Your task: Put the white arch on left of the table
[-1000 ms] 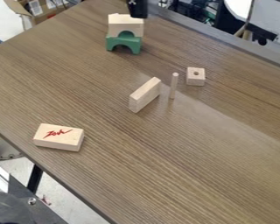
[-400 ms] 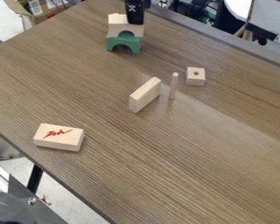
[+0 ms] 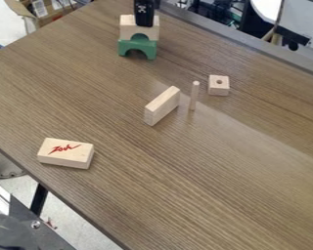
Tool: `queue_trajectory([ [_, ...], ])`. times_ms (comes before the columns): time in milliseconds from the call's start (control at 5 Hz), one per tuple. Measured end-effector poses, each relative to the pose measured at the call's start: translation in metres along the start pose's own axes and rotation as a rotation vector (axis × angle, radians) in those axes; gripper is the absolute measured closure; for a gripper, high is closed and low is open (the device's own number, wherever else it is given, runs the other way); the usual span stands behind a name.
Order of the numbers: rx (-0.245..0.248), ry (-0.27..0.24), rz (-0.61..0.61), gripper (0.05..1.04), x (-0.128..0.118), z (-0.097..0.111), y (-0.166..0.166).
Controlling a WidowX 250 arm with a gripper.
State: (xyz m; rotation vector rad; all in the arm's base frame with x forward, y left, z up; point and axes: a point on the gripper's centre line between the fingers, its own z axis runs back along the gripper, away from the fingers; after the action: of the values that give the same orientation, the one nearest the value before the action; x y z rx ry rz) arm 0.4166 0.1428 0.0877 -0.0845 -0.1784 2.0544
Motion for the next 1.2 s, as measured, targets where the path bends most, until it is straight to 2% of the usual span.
queue_trajectory([
  [200,0.011,-0.024,0.044,0.402,0.009,-0.002,-0.003],
  [400,0.019,-0.034,0.088,0.602,0.016,-0.003,-0.005],
  [800,0.025,-0.059,0.117,0.602,0.020,-0.005,-0.002],
  [1000,0.020,-0.055,0.120,0.602,0.021,-0.005,0.000],
  [1200,0.023,-0.023,0.122,0.602,0.020,-0.003,0.001],
])
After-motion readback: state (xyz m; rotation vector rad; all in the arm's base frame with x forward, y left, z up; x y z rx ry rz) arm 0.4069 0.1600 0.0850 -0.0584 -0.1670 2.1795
